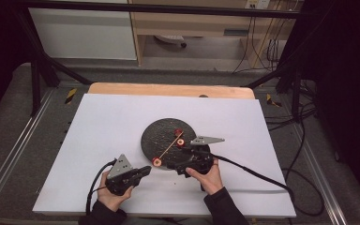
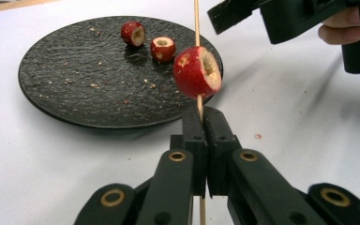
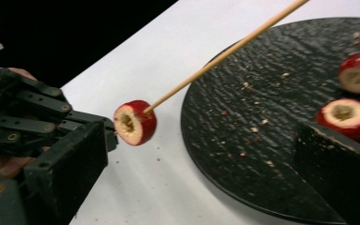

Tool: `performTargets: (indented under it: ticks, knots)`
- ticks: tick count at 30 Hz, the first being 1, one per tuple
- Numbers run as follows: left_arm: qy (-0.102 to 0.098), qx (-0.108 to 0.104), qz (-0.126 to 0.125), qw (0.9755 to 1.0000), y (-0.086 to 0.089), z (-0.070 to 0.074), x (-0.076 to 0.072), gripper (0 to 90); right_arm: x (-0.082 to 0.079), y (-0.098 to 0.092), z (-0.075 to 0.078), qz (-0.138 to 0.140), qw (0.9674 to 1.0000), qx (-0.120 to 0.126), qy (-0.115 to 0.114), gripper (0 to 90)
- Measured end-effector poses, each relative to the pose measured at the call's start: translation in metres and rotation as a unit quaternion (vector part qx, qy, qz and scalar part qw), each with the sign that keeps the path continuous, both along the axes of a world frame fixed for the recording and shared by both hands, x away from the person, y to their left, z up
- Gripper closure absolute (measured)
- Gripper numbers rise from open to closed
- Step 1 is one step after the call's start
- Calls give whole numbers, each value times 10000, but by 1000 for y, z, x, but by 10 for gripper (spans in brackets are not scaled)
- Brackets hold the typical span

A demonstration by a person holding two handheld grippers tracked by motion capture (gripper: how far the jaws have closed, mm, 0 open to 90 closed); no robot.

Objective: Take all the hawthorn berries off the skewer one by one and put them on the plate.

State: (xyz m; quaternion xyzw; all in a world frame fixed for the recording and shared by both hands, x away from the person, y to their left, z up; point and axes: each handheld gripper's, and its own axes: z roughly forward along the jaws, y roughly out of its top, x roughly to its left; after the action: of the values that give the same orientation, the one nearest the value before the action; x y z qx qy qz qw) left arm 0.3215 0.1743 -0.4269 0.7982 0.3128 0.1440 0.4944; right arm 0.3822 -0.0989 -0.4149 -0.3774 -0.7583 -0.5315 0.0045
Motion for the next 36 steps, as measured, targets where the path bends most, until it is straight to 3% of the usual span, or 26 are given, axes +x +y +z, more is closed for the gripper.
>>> performTargets:
  ticks: [11, 28, 36]
  knots:
    - [-44, 7, -43, 10000, -3, 1, -1, 882, -1, 22, -2, 225, 9995, 207, -2, 247]
    - [-55, -3, -105, 9999, -5, 1, -2, 882, 2, 27, -8, 688, 9960, 461, 330, 627]
    - [-102, -58, -101, 9999, -3, 2, -3, 882, 4, 24, -3, 725, 9952, 525, 397, 675]
